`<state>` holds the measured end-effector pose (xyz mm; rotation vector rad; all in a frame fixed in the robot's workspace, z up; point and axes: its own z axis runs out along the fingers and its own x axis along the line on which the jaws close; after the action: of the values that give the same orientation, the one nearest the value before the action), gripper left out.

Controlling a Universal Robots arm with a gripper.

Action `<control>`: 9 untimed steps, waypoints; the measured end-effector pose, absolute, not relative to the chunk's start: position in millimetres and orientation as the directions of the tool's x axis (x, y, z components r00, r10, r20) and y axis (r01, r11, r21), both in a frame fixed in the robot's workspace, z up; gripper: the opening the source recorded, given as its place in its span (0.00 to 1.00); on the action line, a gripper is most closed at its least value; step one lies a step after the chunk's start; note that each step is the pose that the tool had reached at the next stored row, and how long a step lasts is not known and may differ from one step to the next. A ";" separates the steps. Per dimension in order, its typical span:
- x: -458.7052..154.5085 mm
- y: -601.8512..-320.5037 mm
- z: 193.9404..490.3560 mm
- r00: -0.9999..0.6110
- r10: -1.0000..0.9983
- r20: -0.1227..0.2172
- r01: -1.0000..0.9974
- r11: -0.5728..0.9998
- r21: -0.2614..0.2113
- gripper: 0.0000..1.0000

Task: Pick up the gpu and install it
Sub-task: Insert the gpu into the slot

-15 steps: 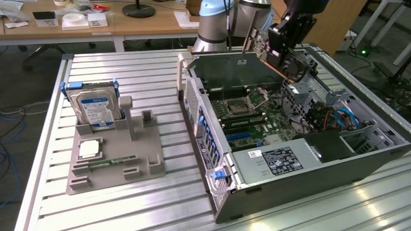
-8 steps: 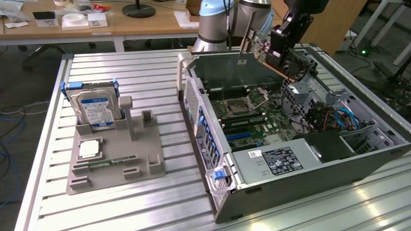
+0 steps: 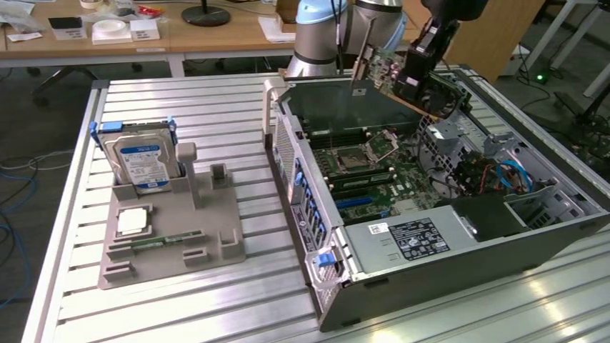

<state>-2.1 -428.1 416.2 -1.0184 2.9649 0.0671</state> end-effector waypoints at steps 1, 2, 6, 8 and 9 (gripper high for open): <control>-2.1 -428.1 416.2 -0.781 -0.625 -0.020 -0.625 0.780 0.039 0.28; -2.1 -428.1 416.2 -0.772 -0.635 -0.020 -0.635 0.771 0.039 0.28; -2.1 -428.1 416.2 -0.734 -0.679 -0.020 -0.680 0.733 0.039 0.28; -2.1 -428.1 416.2 -0.710 -0.704 -0.019 -0.704 0.709 0.039 0.28; -2.1 -428.1 416.2 -0.698 -0.716 -0.020 -0.716 0.697 0.039 0.28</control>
<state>-2.1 -428.1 416.2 -1.2195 2.8912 0.0677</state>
